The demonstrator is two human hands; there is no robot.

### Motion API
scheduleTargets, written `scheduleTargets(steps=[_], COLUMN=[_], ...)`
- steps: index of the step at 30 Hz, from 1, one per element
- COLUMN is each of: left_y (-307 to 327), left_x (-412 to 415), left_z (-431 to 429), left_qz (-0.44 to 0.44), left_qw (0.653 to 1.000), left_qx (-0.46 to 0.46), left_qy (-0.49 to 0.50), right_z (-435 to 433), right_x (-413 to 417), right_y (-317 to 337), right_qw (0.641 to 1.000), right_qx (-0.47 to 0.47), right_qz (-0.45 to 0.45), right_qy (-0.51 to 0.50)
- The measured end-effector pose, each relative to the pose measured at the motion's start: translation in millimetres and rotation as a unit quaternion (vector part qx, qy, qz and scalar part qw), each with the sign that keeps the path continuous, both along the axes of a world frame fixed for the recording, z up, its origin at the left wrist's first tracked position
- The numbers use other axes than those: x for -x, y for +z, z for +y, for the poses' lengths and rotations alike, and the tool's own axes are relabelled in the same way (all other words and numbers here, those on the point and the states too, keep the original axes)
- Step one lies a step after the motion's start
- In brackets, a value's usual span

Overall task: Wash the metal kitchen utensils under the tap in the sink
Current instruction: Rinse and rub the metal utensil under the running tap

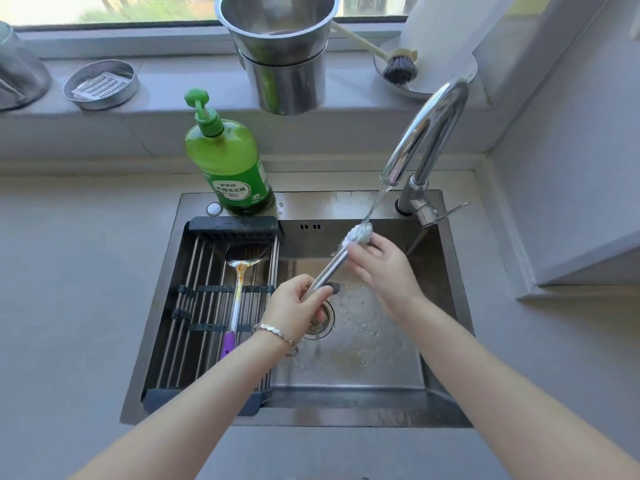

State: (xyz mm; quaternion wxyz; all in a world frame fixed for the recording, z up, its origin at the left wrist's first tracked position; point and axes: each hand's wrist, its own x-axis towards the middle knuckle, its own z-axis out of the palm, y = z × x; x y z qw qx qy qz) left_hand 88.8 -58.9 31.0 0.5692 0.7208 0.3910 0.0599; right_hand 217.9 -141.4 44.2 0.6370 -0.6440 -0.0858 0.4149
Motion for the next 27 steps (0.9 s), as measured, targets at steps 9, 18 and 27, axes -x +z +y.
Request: scheduleTargets(steps=[9, 18, 27], left_y=[2, 7, 31], left_x=[9, -13, -81], left_z=[-3, -3, 9], left_qz=[0.018, 0.024, 0.032], left_qw=[0.995, 0.996, 0.985], left_qx=[-0.086, -0.078, -0.112], left_qy=[-0.038, -0.018, -0.125], right_z=[14, 12, 0], right_x=[-3, -19, -49], right_y=[9, 11, 15], right_qw=[0.985, 0.982, 0.950], right_qx=[0.027, 0.024, -0.116], right_qz=[0.128, 0.159, 0.213], right_qy=[-0.109, -0.101, -0.198])
